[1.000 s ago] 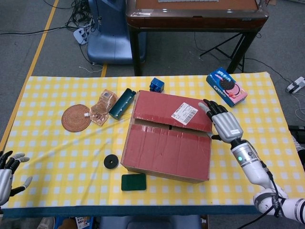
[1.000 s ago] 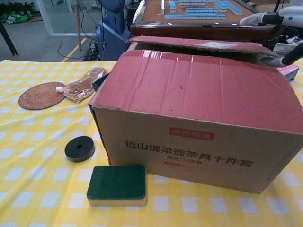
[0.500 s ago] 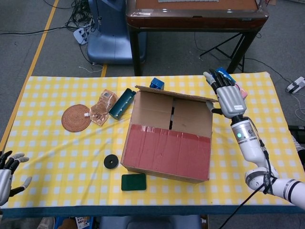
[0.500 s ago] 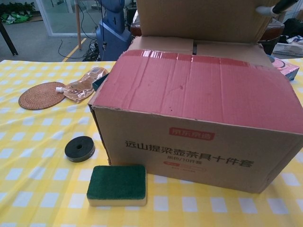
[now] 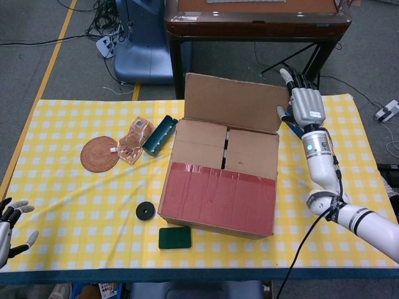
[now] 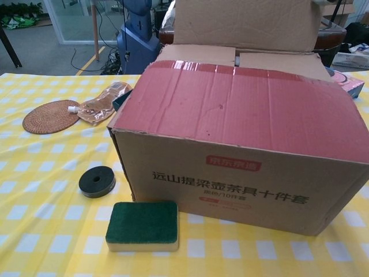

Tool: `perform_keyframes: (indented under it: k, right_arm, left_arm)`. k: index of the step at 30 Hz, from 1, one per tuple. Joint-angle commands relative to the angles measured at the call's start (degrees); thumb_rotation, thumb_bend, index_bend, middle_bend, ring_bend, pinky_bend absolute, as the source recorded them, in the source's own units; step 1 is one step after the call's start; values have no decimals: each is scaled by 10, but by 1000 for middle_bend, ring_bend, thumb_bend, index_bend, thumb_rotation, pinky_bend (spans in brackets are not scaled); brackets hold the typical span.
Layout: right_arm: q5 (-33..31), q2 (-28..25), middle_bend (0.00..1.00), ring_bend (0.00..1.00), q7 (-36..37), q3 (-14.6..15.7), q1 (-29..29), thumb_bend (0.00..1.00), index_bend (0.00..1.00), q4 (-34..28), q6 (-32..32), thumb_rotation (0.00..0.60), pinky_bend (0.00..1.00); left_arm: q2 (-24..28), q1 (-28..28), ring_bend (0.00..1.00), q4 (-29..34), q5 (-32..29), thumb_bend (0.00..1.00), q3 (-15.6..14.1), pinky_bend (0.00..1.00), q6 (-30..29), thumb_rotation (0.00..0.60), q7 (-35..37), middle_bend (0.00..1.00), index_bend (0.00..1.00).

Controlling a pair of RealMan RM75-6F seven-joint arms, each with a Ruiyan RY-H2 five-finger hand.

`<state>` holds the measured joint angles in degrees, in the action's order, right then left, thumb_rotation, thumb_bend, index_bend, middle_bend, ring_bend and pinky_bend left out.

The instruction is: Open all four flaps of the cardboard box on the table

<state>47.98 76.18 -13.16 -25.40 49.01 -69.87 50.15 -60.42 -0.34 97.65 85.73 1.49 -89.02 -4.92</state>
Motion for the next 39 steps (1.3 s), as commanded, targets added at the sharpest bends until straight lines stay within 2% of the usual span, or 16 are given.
perform_keyframes:
  k: [1, 4, 7, 11, 15, 19, 22, 24, 31, 39]
  right_arm:
    - [-19, 7, 0, 0, -10, -3, 12, 353, 31, 18, -8, 600, 127]
    - [-4, -11, 0, 0, -4, -2, 4, 353, 31, -10, 7, 600, 125]
    - [24, -47, 11, 0, -2, 6, -16, 353, 31, -70, 30, 600, 125]
    - [74, -113, 90, 1, -15, 38, -58, 389, 42, -189, 58, 600, 125]
    - [98, -174, 154, 32, -14, 71, -92, 523, 116, -296, 50, 600, 125]
    - [121, -219, 201, 78, 25, 93, -117, 738, 176, -373, 24, 600, 125]
    - [142, -231, 215, 95, 50, 106, -126, 930, 218, -394, 9, 600, 125]
    - [158, -234, 220, 98, 60, 117, -128, 995, 240, -401, -2, 600, 125]
    - [188, -210, 231, 100, 23, 149, -114, 1000, 285, -384, -22, 600, 125]
    - [195, -186, 242, 100, 23, 155, -104, 1000, 326, -377, -22, 600, 125]
  left_arm:
    - [-1, 0, 106, -1, 1, 276, 0, 0, -1, 600, 2, 248, 380]
    - [-1, 0, 106, -2, 0, 276, 0, 0, 0, 600, 2, 248, 380]
    - [0, 0, 106, -1, 3, 276, 1, 0, -1, 600, 3, 248, 379]
    - [-2, 0, 106, -2, 5, 276, 0, 0, -2, 600, 3, 248, 380]
    - [-2, 0, 106, -1, 6, 276, -1, 0, -2, 600, 1, 248, 380]
    - [-1, 2, 106, 0, 10, 276, -1, 0, -7, 600, 1, 247, 380]
    - [-1, 4, 106, 0, 12, 276, -3, 0, -9, 600, 2, 248, 380]
    - [-1, 5, 106, 0, 13, 276, -4, 0, -10, 600, 2, 248, 380]
    - [-2, 10, 106, -3, 13, 276, -6, 0, -15, 600, 6, 248, 380]
    - [-2, 14, 106, -11, 7, 276, -5, 0, -16, 600, 15, 247, 380]
